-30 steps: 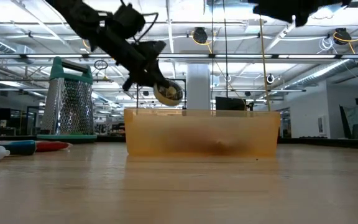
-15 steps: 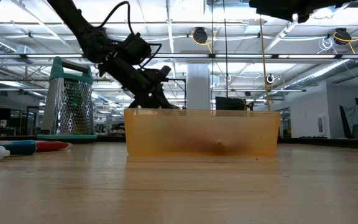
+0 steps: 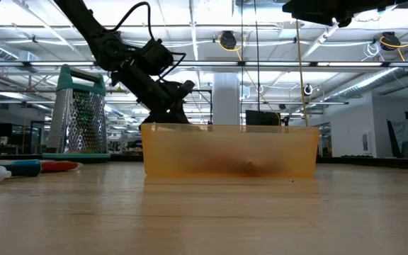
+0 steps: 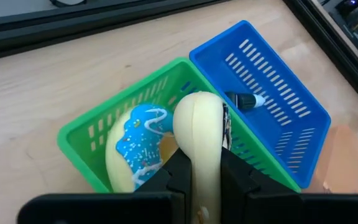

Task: Pick & Place Food Item
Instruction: Put the black doughnut into the green bin

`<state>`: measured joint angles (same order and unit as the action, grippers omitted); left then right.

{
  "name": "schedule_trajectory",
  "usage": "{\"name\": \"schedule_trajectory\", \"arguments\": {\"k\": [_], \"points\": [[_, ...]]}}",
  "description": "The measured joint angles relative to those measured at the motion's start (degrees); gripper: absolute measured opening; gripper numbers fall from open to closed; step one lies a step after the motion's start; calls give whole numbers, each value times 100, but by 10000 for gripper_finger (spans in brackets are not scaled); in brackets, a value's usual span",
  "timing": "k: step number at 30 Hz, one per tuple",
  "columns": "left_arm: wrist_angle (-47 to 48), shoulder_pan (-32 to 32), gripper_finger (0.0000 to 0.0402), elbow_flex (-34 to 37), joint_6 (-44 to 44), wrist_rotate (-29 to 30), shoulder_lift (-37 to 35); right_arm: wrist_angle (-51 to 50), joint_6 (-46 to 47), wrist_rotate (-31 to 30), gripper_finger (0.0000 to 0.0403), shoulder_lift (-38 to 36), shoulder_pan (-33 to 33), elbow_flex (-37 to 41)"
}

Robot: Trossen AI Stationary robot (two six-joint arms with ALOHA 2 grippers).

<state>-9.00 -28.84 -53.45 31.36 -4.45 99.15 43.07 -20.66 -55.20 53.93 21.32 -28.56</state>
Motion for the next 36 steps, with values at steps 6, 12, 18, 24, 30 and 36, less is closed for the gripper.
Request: {"name": "schedule_trajectory", "arguments": {"k": [6, 12, 18, 24, 30, 36], "points": [[0, 22, 44, 0, 77, 6, 0, 0, 56, 1, 212, 0, 0, 0], [-106, 51, 44, 0, 357, 107, 0, 2, 214, 4, 212, 0, 2, 0], [-71, 137, 44, 0, 548, 282, 0, 19, 218, 4, 212, 0, 2, 0], [-23, 166, 44, 0, 667, 375, 0, 44, 218, 4, 212, 0, 2, 0], [-355, 199, 44, -4, 952, 438, 294, 46, 220, 7, 210, 0, 3, 0], [-493, 198, 44, -4, 957, 485, 425, 44, 342, 74, 208, 0, 20, 0]]}}
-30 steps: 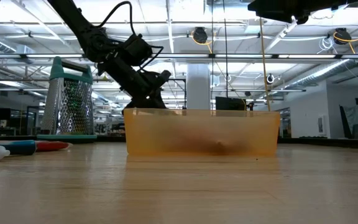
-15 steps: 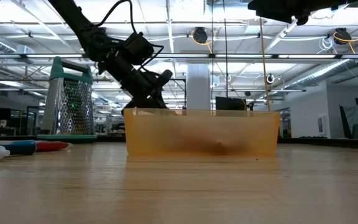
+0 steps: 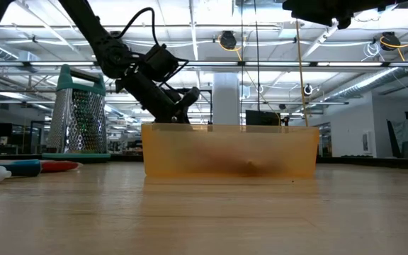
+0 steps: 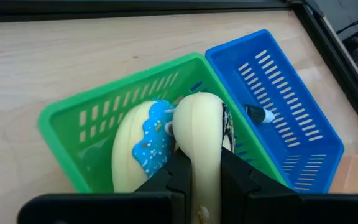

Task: Pick & Place Food Item
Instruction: Put the black doughnut into the green bin, then put the green doughnut into the green bin

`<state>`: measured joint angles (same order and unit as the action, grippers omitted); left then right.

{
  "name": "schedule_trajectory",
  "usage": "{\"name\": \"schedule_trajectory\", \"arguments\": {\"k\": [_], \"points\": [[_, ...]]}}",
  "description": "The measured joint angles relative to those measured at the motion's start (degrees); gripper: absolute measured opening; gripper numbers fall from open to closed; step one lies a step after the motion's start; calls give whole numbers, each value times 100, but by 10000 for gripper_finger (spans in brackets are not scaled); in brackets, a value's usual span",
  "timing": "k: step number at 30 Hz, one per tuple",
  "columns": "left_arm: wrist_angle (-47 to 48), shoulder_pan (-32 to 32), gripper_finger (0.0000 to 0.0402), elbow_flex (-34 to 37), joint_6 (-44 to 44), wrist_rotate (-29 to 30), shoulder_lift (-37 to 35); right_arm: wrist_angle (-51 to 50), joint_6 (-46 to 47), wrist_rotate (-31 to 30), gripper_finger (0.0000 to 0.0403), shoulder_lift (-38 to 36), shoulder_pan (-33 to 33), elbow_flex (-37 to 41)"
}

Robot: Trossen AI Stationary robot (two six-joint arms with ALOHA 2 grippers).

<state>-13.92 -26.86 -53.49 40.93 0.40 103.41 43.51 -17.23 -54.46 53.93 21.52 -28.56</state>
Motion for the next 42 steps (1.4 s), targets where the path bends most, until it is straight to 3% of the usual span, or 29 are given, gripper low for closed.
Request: {"name": "schedule_trajectory", "arguments": {"k": [8, 21, 30, 33, 37, 40, 42], "points": [[6, -5, 54, 0, -146, 13, 3, -2, -20, 76, 206, 0, -2, 0], [-123, -108, 206, 2, -765, -28, -151, -7, -37, 70, 207, 0, -2, 0], [-58, -239, 250, 2, -1077, -70, -867, -24, -37, 72, 208, 0, -2, 0], [57, -210, 252, 2, -1228, -435, -1259, -26, -39, 70, 208, 0, -2, 0], [355, -24, 253, 2, -1455, -1362, -2028, -44, -39, 70, 208, 0, -2, 0], [738, 347, 253, 2, -1691, -1950, -2713, -42, -39, 68, 208, 2, -2, 0], [1074, 752, 253, 2, -1919, -2014, -3197, -44, -39, 68, 208, 2, -2, 0]]}}
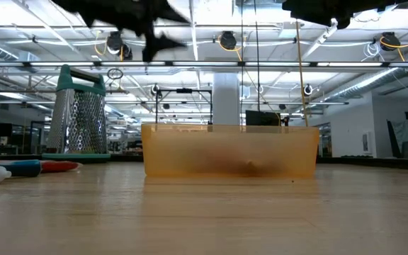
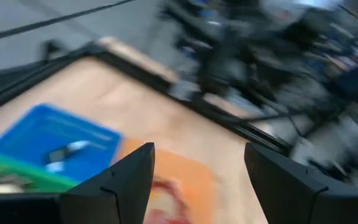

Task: Pick & Place Food Item
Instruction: Put the green doughnut into the green bin

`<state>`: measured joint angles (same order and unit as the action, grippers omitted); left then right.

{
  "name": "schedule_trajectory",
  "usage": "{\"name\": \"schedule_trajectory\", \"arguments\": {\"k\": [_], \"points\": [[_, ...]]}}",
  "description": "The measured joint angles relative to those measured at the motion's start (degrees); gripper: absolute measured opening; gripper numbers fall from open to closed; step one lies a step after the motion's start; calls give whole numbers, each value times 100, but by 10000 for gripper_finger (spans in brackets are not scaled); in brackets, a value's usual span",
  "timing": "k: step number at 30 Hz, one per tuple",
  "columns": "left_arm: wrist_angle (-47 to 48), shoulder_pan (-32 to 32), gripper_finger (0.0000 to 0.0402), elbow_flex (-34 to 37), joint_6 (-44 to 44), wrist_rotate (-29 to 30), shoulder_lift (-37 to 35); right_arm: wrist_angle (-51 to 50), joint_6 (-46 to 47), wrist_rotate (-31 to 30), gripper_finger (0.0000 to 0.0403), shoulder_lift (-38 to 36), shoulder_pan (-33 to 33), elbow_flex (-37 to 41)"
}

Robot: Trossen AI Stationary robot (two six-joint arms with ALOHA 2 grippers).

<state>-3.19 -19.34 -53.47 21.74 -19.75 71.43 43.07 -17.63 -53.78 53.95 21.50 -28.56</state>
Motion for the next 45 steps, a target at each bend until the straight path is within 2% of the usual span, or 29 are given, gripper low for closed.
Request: {"name": "schedule_trajectory", "arguments": {"k": [2, 4, 8, 12, 15, 17, 20, 23, 27, 32, 36, 40, 45], "points": [[262, 532, 253, 0, -230, 145, -484, 0, 0, 2, 208, 0, 0, 0], [583, 1139, 253, -2, -345, 528, -897, 0, 0, 2, 208, 0, 0, 0], [1399, 2595, 253, -2, -195, 1921, -1452, 0, 0, 2, 208, 0, 0, 0], [2149, 3950, 253, -2, 1238, 3034, -1605, 0, 1, 3, 208, 0, 0, 0], [2670, 4810, 253, -2, 2184, 3544, -1376, 2, 26, 4, 208, -1, 0, 0], [3066, 5240, 253, -2, 2942, 3687, -1080, 0, 28, 4, 208, 0, 0, 0], [3626, 5713, 253, -2, 4482, 3459, -600, 2, 42, 7, 208, 0, 0, 0], [4083, 6087, 253, -2, 6090, 2748, -57, 2, 54, 7, 208, 0, 0, 0], [4328, 6537, 253, -2, 7528, 2007, 587, 0, 226, 9, 208, 0, 0, 0], [4694, 6994, 253, 0, 8590, 1348, 1129, -2, 343, 11, 208, 0, 2, 0], [5358, 7266, 253, 0, 9460, 948, 1263, -4, 336, 13, 208, 0, 97, 0], [6004, 7425, 253, 0, 10109, 917, 1206, 6, 199, 24, 208, 0, 190, 0], [6124, 7584, 253, 89, 10117, 1213, 1216, 26, 130, 20, 208, 0, 186, 0]]}}
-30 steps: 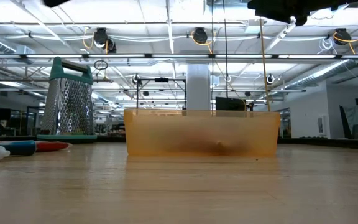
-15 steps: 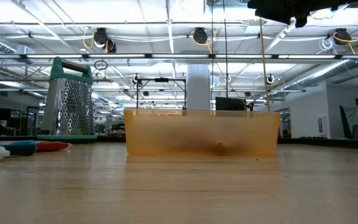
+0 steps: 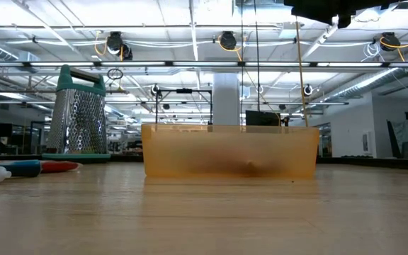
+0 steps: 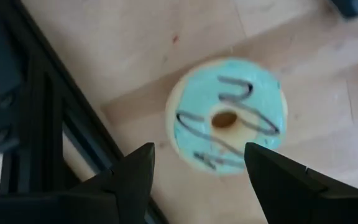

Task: Pick & Place Food Item
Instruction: Put the green doughnut into the green bin

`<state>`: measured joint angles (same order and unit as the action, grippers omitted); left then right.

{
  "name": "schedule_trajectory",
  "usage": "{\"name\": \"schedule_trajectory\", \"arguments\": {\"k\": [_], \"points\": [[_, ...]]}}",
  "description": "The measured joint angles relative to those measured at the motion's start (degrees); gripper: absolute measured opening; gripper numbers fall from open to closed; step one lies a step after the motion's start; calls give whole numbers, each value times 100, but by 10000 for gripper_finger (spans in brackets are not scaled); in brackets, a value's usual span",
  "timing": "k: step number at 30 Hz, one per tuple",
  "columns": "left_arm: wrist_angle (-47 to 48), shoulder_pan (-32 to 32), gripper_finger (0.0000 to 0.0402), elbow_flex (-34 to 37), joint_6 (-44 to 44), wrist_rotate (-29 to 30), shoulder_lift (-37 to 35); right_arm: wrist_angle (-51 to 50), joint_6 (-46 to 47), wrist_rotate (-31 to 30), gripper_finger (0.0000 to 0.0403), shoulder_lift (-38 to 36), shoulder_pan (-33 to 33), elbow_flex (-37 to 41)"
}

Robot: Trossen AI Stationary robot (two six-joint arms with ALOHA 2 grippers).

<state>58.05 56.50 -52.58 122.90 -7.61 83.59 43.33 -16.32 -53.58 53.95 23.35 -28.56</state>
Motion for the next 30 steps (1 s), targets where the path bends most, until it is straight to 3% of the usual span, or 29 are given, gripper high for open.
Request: {"name": "schedule_trajectory", "arguments": {"k": [3, 9, 20, 23, 30], "points": [[-222, 23, 253, 223, -1, 278, 0, 20, -76, 0, 208, 0, 2, -2], [-847, 25, 253, 777, 80, -36, 2, 17, -56, -4, 208, 0, 2, -1], [-1692, 23, 248, 1162, 14, 141, -2, 17, 18, -5, 208, 0, 2, -1], [-1801, 19, 218, 1166, -21, 195, -2, 17, 18, -7, 208, 0, 2, -2], [-1878, -34, 104, 1166, -24, 214, -31, 17, 20, -4, 208, 0, 2, -2]]}}
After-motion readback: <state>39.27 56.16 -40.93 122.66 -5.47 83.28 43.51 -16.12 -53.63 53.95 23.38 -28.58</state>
